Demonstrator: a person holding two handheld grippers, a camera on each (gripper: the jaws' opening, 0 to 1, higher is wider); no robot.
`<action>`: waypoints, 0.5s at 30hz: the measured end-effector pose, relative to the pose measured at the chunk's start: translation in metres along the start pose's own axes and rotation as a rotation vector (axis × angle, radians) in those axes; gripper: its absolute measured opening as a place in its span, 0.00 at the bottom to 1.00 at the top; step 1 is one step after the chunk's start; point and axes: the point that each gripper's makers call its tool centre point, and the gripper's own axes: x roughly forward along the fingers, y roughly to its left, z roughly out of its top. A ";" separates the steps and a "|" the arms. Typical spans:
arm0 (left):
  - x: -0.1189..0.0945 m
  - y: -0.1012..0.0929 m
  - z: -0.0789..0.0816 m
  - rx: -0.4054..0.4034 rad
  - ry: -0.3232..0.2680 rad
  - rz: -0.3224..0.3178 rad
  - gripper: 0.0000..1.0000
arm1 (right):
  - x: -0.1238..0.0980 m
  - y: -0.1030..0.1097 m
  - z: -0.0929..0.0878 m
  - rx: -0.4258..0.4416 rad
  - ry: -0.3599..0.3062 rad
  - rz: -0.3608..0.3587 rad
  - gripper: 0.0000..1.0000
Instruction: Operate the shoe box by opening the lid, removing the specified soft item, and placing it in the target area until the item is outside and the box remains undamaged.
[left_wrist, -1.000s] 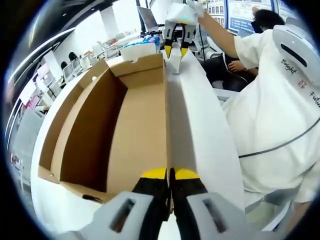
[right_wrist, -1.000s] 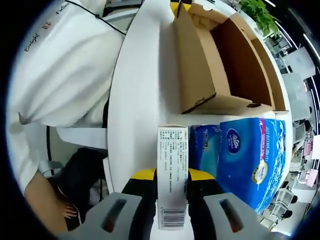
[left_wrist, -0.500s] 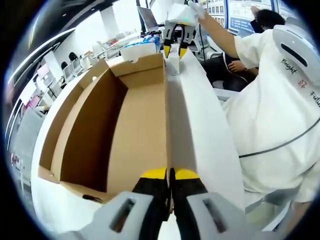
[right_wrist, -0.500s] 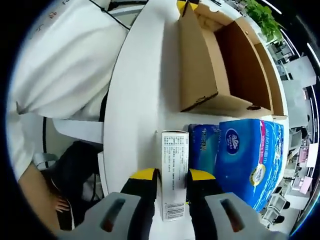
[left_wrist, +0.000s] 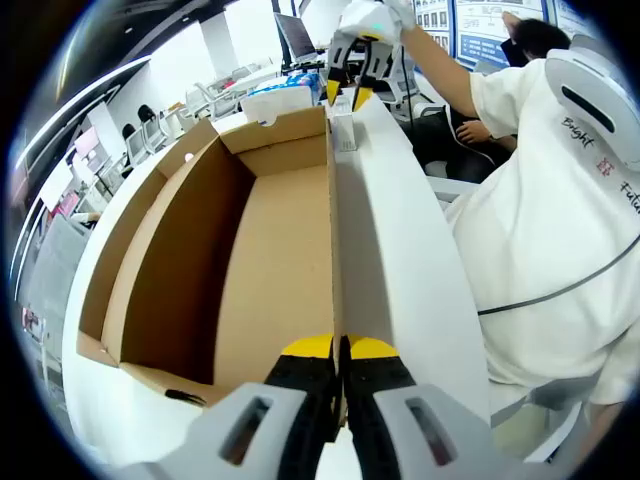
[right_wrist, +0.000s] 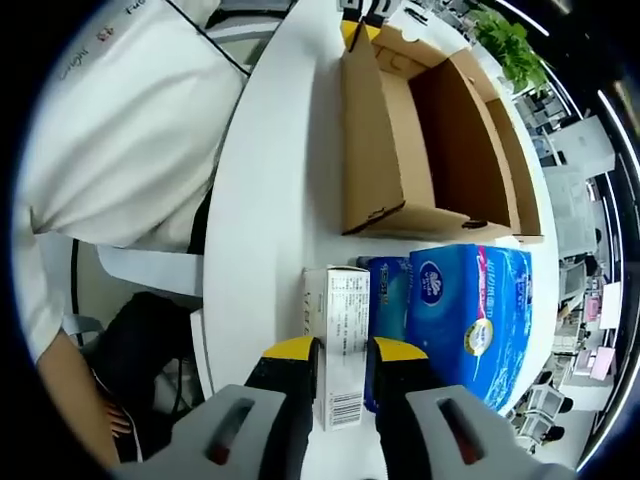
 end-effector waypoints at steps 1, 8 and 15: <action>0.000 0.000 0.000 0.000 0.000 0.000 0.01 | -0.004 0.000 0.001 -0.002 -0.011 -0.012 0.19; 0.000 0.000 0.000 0.000 0.000 0.001 0.01 | -0.017 -0.001 0.016 -0.035 -0.116 -0.063 0.19; 0.000 0.001 0.000 0.000 -0.001 0.003 0.01 | -0.061 -0.020 0.062 -0.046 -0.452 -0.254 0.12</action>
